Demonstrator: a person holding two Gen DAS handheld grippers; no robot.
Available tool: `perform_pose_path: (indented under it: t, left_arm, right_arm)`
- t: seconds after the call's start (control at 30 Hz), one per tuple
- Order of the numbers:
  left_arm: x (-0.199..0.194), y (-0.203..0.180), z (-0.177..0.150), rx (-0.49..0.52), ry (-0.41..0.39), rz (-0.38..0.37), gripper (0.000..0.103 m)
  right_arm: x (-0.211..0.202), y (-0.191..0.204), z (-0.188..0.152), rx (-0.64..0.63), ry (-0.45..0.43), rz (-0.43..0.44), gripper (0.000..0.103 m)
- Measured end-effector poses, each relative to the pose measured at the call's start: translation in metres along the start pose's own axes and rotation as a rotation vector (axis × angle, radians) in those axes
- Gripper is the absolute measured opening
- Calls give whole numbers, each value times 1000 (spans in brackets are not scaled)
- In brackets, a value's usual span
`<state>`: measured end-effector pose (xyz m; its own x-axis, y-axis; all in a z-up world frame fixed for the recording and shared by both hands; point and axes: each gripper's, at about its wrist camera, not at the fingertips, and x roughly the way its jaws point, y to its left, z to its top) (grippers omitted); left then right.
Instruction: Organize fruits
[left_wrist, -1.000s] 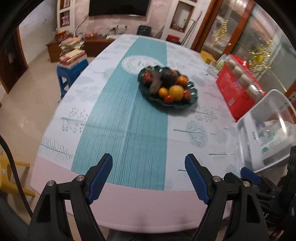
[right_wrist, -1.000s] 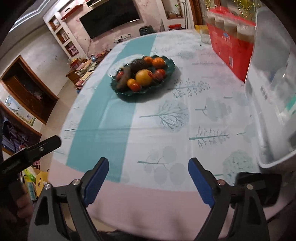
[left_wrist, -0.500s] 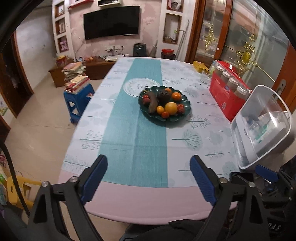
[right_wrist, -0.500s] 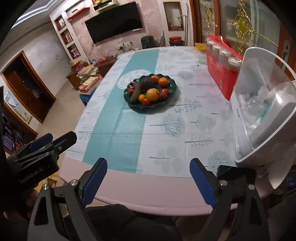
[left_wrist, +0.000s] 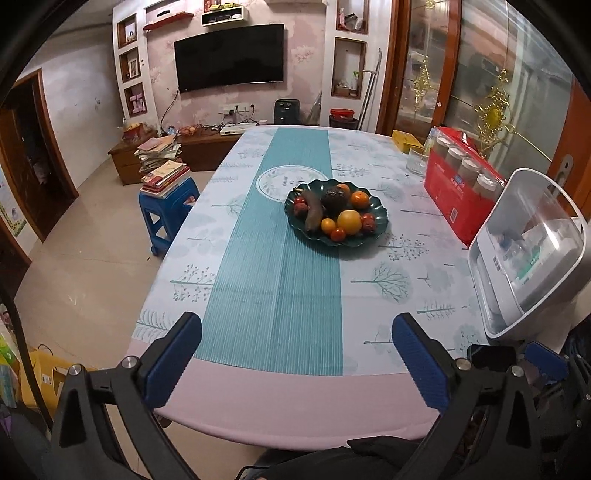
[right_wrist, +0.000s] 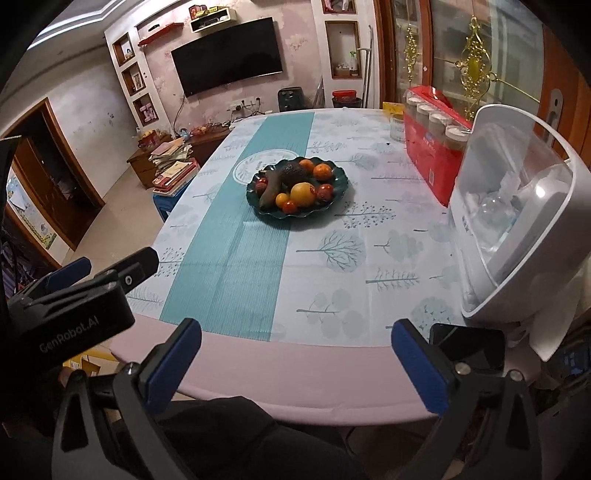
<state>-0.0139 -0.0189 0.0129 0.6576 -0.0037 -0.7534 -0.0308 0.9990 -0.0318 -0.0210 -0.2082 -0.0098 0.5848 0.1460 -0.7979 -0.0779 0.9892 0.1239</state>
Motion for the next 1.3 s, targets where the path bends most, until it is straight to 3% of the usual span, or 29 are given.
perform_pose_path:
  t: [0.2,1.3]
  left_arm:
    - [2,-2,2,8,4,-3,102]
    - [15,0,9,21,21,0,102]
  right_arm:
    - [-2,-3,3,9,-25,-10,103]
    - [16,-3,11,22,17,-3,103]
